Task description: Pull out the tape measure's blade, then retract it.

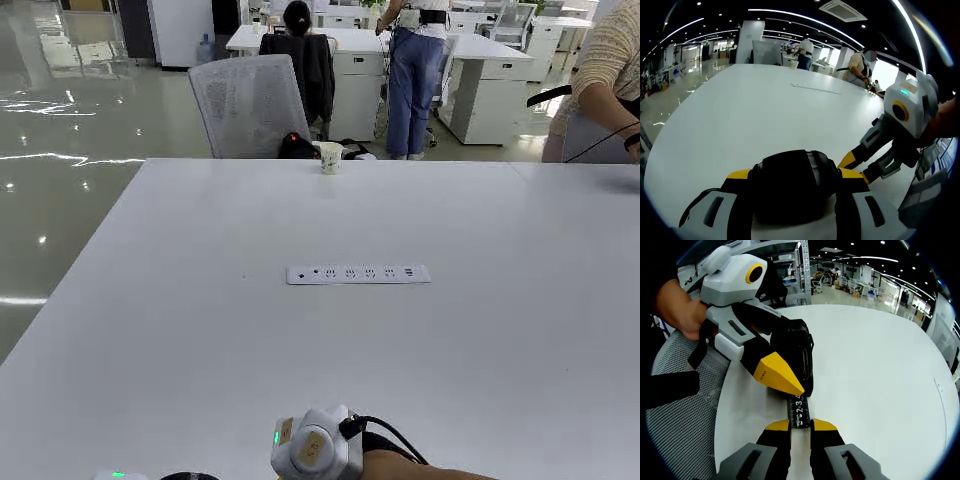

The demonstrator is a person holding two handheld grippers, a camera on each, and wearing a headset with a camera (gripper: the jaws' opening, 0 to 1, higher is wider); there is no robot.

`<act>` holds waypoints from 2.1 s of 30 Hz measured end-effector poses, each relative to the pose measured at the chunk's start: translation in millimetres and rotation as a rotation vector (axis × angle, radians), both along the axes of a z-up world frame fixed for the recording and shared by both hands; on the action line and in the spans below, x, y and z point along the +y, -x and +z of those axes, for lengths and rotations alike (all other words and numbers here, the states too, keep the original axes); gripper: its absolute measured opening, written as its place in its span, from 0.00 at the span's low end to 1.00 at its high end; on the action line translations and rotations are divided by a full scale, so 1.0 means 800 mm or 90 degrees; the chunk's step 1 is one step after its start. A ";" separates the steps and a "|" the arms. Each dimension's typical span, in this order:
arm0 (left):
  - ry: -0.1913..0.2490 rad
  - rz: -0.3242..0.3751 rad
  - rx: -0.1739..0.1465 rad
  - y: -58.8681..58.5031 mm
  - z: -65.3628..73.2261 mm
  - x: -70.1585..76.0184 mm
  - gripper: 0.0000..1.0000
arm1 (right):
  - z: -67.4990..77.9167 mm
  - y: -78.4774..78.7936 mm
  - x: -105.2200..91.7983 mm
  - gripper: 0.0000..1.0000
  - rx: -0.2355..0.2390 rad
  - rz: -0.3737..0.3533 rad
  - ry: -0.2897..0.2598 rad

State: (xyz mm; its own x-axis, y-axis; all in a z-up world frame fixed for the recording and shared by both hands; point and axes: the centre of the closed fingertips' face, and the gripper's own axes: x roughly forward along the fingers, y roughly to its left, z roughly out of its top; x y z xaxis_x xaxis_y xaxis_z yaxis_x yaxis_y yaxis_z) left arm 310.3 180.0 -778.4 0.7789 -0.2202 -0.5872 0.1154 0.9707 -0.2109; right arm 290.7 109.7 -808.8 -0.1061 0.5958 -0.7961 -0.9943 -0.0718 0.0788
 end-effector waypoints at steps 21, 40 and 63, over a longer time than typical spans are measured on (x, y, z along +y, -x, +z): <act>0.003 0.000 0.001 0.000 0.000 0.001 0.61 | 0.001 0.002 0.015 0.11 0.001 -0.009 -0.021; 0.004 -0.002 0.000 0.000 0.000 0.001 0.61 | 0.002 0.004 0.026 0.12 0.008 -0.016 -0.032; 0.003 -0.008 -0.001 -0.001 0.000 0.000 0.63 | 0.003 0.005 0.033 0.13 0.001 -0.018 -0.035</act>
